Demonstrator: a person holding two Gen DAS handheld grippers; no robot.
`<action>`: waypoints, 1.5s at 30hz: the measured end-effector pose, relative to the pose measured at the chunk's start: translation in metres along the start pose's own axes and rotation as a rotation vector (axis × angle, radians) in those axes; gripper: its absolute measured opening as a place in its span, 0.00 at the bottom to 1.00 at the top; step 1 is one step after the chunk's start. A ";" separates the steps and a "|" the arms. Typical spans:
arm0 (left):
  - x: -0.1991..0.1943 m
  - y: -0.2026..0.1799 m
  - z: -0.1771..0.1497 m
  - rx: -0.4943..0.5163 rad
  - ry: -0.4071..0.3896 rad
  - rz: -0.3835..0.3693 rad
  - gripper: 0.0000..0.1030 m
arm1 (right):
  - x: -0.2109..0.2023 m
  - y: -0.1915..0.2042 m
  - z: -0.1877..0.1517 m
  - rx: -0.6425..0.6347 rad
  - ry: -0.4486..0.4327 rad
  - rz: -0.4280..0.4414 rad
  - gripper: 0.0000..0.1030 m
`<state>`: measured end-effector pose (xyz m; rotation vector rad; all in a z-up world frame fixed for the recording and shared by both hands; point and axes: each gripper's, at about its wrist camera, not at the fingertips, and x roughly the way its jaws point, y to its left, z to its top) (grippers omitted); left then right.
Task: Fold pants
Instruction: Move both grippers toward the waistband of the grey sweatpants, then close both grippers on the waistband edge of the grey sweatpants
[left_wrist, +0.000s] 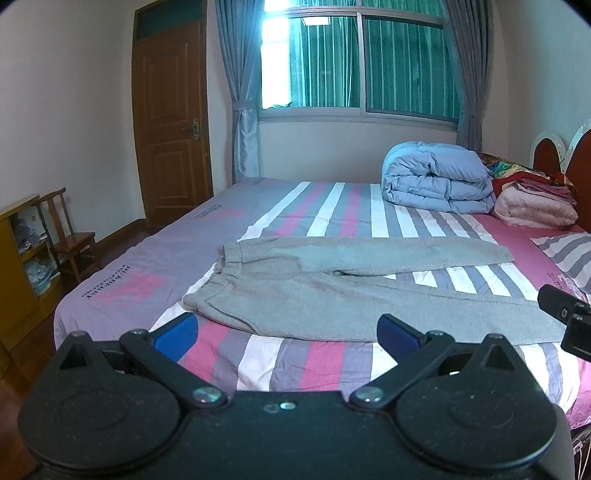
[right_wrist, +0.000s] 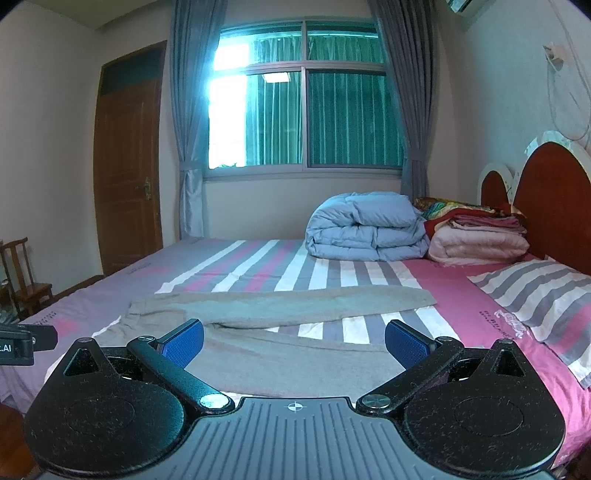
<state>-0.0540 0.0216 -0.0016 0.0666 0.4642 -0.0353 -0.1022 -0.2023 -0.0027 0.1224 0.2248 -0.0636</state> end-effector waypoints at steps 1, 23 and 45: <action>0.000 0.000 0.000 0.000 0.000 0.001 0.94 | 0.000 0.000 -0.001 0.000 0.001 -0.001 1.00; 0.029 -0.001 -0.015 0.015 0.107 0.006 0.94 | 0.022 -0.013 -0.016 0.020 0.072 -0.018 1.00; 0.151 0.020 0.028 0.023 0.293 0.080 0.94 | 0.110 -0.041 -0.049 0.005 0.256 0.097 1.00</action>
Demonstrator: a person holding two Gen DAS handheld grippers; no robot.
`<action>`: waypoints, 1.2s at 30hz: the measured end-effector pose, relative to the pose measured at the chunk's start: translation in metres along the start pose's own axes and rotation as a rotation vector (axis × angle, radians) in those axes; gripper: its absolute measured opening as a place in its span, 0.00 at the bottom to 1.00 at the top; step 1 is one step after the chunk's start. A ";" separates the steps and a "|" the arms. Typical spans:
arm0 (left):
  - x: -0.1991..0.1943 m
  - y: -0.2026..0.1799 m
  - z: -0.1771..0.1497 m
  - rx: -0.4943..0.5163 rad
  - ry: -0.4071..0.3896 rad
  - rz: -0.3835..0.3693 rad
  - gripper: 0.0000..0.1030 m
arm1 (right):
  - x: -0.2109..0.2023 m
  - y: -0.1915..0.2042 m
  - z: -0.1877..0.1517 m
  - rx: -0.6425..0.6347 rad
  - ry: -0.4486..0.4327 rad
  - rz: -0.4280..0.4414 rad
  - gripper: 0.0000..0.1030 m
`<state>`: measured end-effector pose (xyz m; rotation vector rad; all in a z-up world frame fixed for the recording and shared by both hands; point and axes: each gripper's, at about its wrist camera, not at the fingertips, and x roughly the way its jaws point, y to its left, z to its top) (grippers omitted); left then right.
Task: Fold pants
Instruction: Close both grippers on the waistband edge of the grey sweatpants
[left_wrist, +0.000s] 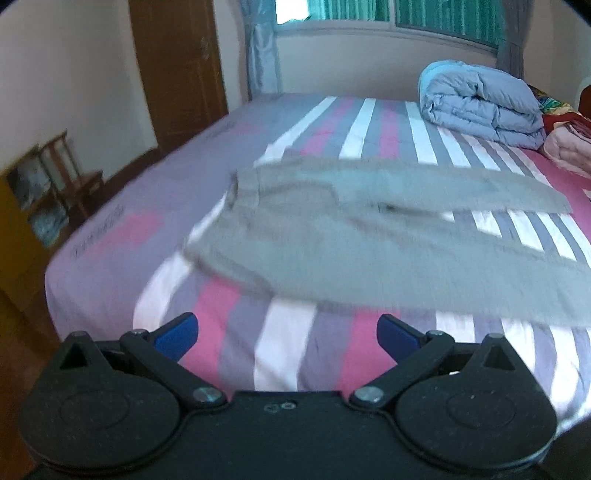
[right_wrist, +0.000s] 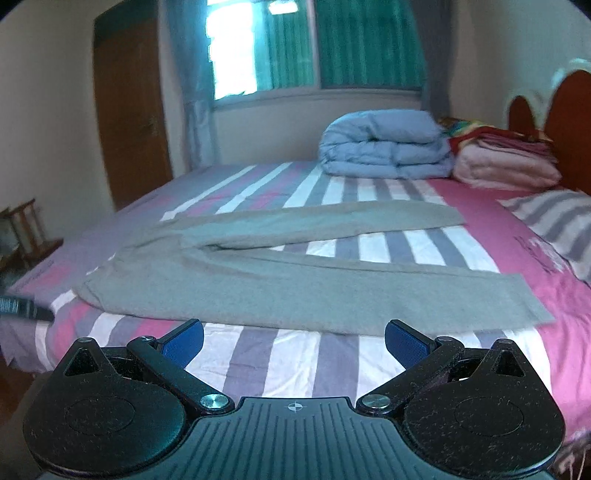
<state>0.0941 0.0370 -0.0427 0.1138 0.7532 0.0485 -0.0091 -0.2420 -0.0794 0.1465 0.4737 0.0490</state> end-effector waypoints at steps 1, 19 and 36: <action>0.006 -0.001 0.014 0.014 -0.008 0.009 0.94 | 0.007 0.000 0.009 -0.025 -0.004 0.008 1.00; 0.247 0.052 0.183 0.131 0.110 0.180 0.89 | 0.277 0.009 0.176 -0.377 0.143 0.277 1.00; 0.428 0.099 0.208 0.098 0.248 0.092 0.76 | 0.580 0.068 0.219 -0.575 0.337 0.362 1.00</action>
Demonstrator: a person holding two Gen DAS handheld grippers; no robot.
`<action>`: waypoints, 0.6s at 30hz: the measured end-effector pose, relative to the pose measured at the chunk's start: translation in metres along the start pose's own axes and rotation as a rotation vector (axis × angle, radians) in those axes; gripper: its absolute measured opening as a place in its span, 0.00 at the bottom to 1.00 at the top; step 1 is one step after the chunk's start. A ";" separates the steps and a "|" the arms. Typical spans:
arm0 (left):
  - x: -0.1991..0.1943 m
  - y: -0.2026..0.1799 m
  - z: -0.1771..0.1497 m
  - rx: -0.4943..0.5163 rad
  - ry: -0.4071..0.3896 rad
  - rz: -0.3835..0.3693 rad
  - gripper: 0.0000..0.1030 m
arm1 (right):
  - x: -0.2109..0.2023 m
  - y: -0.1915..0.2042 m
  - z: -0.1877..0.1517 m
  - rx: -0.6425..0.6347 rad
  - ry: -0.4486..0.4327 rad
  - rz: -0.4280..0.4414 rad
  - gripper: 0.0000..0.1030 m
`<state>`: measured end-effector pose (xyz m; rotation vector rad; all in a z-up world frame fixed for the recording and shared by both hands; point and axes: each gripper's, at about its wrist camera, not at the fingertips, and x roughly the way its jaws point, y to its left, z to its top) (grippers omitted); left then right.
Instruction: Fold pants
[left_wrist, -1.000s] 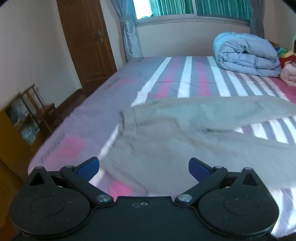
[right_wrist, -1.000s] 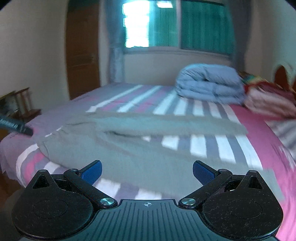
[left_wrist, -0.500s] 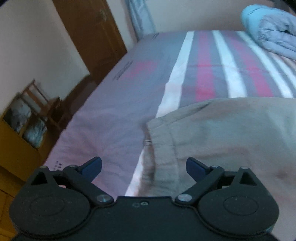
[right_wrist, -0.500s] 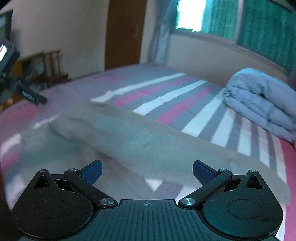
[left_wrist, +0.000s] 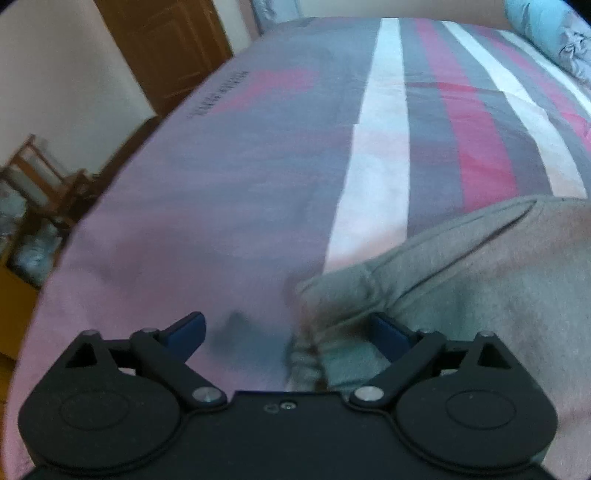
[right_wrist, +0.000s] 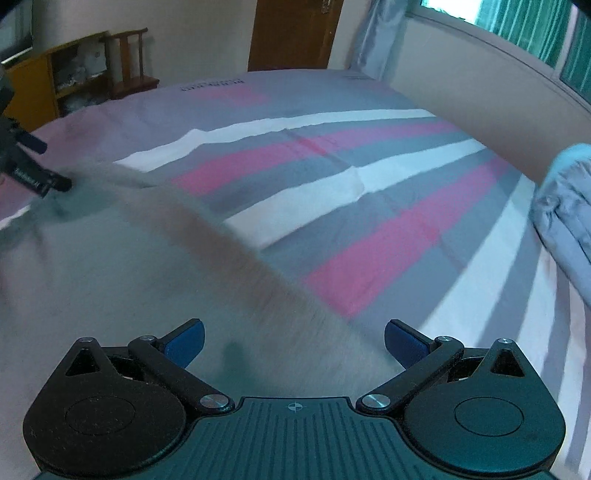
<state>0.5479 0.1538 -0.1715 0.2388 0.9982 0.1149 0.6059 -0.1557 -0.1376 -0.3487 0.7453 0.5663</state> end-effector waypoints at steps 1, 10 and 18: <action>0.002 0.000 0.000 -0.009 0.013 -0.047 0.57 | 0.011 -0.004 0.004 0.004 0.016 0.002 1.00; -0.021 -0.015 -0.011 0.021 -0.033 -0.111 0.00 | 0.046 0.005 0.007 -0.005 0.116 0.054 0.17; -0.112 0.005 -0.039 0.009 -0.186 -0.131 0.00 | -0.046 0.046 -0.013 -0.052 -0.016 0.001 0.05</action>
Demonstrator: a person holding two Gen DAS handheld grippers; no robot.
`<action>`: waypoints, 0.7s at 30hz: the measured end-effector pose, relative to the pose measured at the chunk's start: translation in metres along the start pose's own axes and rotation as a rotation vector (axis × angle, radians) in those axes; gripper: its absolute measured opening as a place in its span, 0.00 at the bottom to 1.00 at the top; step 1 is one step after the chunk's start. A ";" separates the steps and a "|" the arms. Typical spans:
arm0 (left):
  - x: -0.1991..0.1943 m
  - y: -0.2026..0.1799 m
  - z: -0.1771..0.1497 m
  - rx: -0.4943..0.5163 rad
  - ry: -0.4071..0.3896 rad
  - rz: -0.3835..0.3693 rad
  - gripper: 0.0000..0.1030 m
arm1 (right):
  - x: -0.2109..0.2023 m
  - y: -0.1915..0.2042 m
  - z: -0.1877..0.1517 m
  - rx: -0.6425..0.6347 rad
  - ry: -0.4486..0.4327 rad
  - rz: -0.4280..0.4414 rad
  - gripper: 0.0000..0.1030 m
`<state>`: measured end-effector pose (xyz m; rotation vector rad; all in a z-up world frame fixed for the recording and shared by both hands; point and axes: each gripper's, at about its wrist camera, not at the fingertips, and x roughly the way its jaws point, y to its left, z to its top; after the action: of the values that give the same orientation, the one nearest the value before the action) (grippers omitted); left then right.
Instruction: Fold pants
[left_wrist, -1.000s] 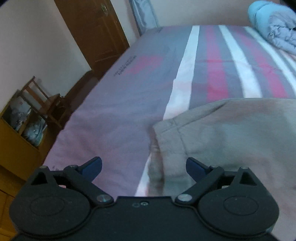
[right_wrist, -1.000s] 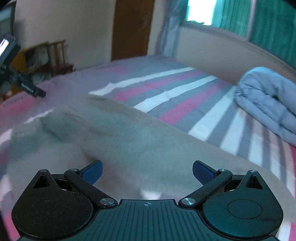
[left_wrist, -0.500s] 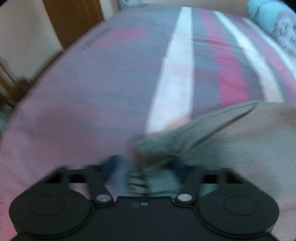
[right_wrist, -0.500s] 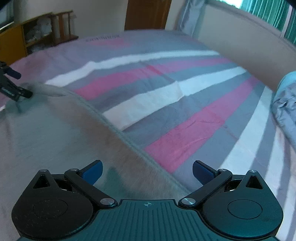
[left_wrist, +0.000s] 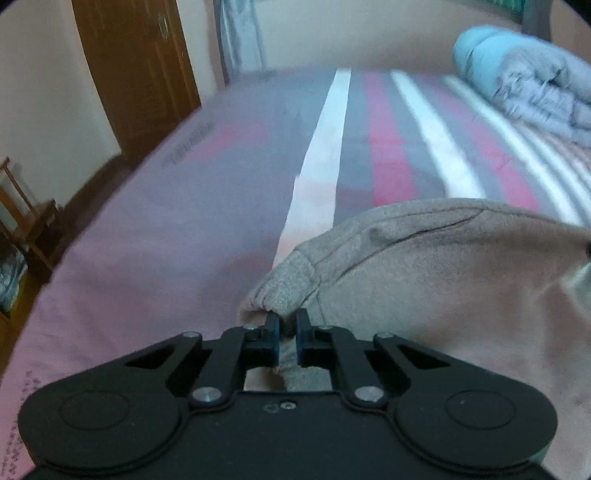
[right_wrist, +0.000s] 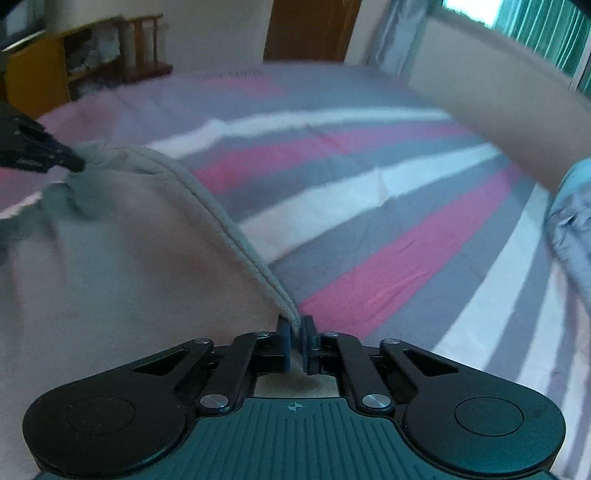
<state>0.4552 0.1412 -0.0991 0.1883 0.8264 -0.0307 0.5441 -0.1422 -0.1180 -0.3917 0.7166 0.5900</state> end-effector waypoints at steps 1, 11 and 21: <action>-0.017 0.002 -0.006 -0.006 -0.015 -0.010 0.00 | -0.016 0.010 -0.005 -0.008 -0.020 -0.001 0.05; -0.088 0.004 -0.133 -0.029 0.175 -0.046 0.00 | -0.127 0.133 -0.129 0.102 -0.012 0.093 0.06; -0.106 0.044 -0.148 -0.561 0.270 -0.243 0.42 | -0.146 0.130 -0.176 0.571 0.029 0.157 0.66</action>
<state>0.2798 0.2057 -0.1129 -0.4468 1.0912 -0.0003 0.2872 -0.1877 -0.1540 0.1872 0.9113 0.5009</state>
